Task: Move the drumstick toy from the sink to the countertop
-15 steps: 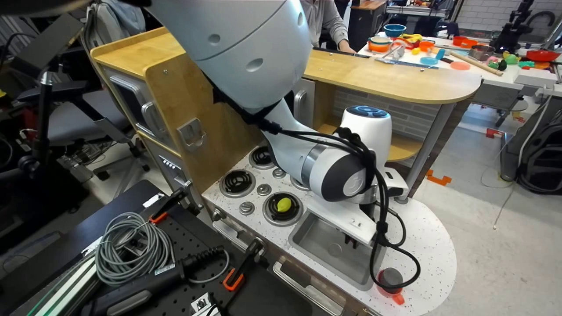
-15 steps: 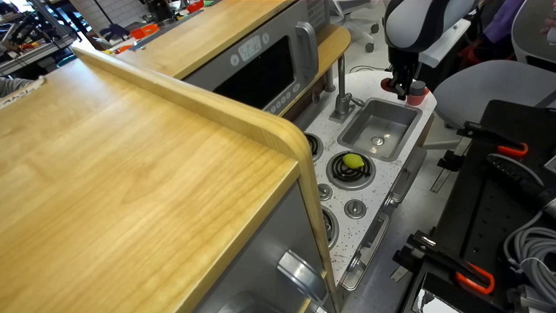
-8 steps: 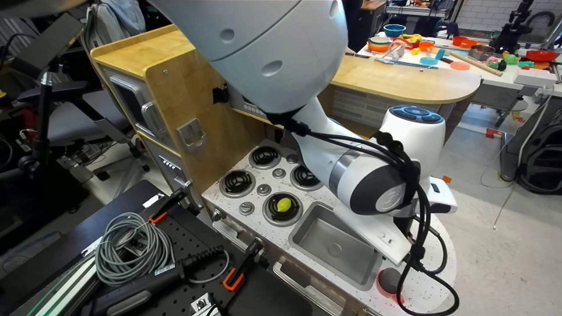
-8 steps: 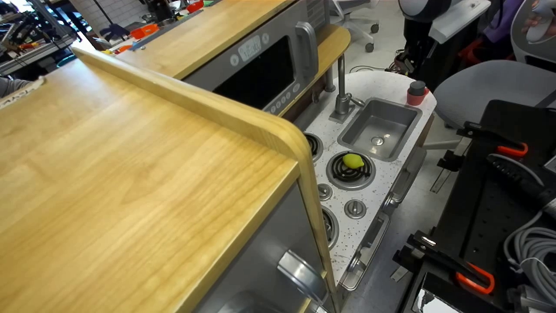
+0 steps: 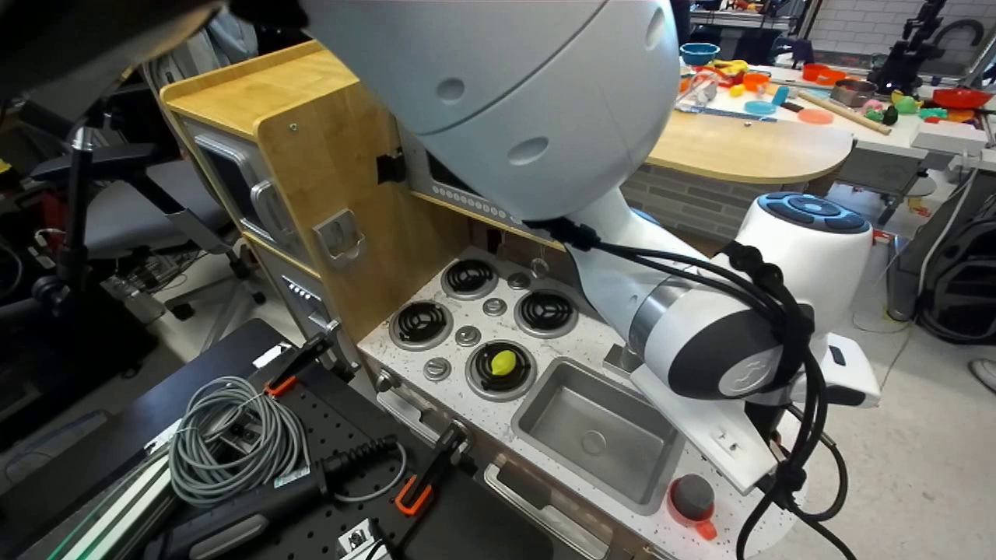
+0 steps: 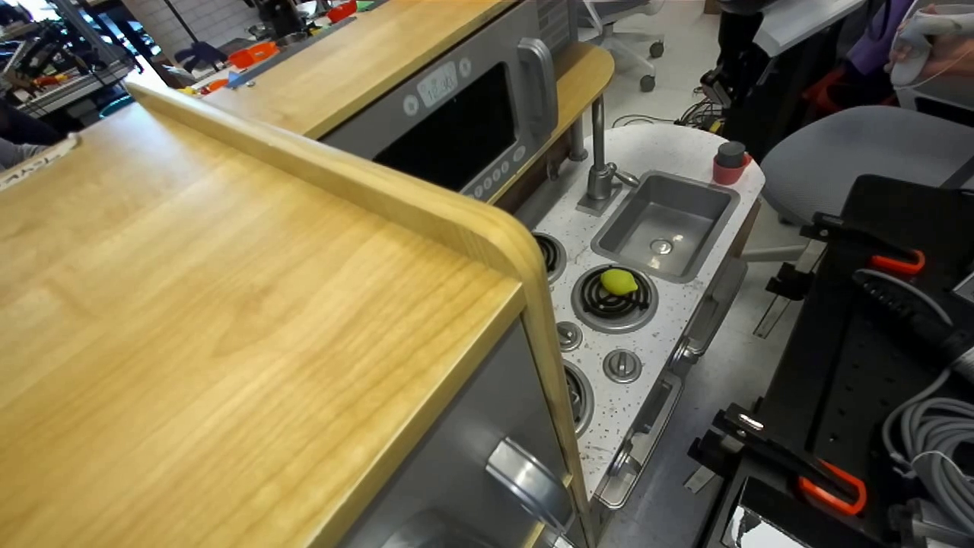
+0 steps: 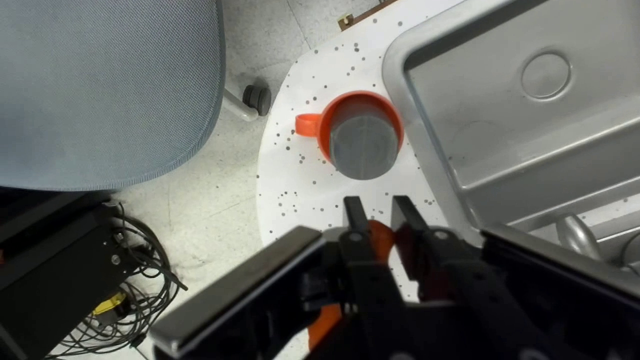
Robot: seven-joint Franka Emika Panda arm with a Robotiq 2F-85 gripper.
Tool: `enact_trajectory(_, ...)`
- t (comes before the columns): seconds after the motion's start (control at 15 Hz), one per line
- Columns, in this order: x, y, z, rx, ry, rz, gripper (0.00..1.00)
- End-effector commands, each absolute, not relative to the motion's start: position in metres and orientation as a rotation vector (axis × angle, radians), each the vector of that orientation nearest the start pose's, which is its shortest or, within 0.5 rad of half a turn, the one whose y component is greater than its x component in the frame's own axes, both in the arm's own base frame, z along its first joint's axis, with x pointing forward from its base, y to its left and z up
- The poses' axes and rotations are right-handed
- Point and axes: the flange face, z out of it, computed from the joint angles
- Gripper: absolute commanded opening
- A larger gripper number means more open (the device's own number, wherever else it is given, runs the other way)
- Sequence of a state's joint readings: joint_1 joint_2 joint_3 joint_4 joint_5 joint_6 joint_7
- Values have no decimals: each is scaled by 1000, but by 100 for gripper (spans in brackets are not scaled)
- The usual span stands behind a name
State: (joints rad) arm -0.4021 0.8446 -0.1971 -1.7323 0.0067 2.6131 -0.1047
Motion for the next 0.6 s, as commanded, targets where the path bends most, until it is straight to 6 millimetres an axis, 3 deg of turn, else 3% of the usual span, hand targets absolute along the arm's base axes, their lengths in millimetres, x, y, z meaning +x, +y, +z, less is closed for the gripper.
enact_trajectory(0.0, 561, -386, 96, -3187, 806, -9, 5)
enact_trajectory(0.53, 580, -401, 66, -3185, 871, 22, 5)
